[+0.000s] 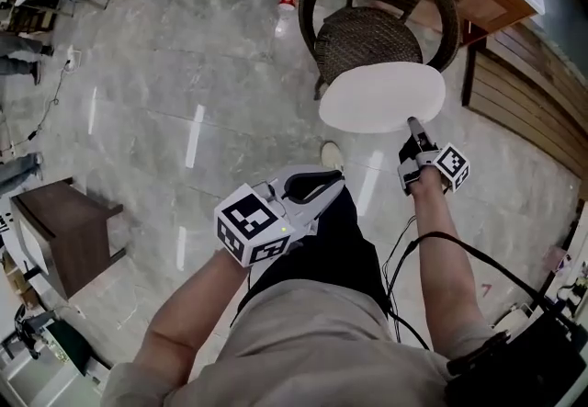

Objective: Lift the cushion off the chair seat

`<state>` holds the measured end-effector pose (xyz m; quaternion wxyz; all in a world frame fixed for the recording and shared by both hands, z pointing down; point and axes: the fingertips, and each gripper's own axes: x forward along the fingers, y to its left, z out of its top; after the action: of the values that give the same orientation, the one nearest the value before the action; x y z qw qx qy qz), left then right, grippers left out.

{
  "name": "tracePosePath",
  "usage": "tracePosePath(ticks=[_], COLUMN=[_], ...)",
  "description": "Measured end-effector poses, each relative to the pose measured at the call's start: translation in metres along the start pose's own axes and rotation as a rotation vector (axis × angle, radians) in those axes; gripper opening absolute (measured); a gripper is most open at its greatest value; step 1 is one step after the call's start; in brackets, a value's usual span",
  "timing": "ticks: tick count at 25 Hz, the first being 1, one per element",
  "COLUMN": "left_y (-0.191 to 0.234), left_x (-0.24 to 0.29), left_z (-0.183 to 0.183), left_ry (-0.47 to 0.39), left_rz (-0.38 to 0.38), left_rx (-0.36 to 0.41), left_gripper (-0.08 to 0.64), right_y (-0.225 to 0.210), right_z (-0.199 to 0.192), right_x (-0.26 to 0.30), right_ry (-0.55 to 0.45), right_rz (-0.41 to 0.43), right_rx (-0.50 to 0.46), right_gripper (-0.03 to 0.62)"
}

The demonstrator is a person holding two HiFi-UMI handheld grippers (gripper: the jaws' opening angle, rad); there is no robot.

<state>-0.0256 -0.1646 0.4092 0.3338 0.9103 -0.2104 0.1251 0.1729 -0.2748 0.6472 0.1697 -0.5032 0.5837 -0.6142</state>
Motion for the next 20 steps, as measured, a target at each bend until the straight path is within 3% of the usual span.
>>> tracePosePath(ticks=[13,20], left_y=[-0.034,-0.053], left_x=[-0.102,-0.15], left_z=[-0.02,-0.038], left_ry=[-0.108,-0.157], left_rz=[0.094,0.131], left_rx=[0.003,0.006], left_gripper=[0.009,0.009], right_y=[0.104,0.161], right_z=[-0.102,-0.163], right_x=[-0.087,-0.138], right_ry=[0.202,0.283], right_rz=[0.102,0.2], right_rx=[-0.132,-0.175], right_gripper=[0.031,0.031])
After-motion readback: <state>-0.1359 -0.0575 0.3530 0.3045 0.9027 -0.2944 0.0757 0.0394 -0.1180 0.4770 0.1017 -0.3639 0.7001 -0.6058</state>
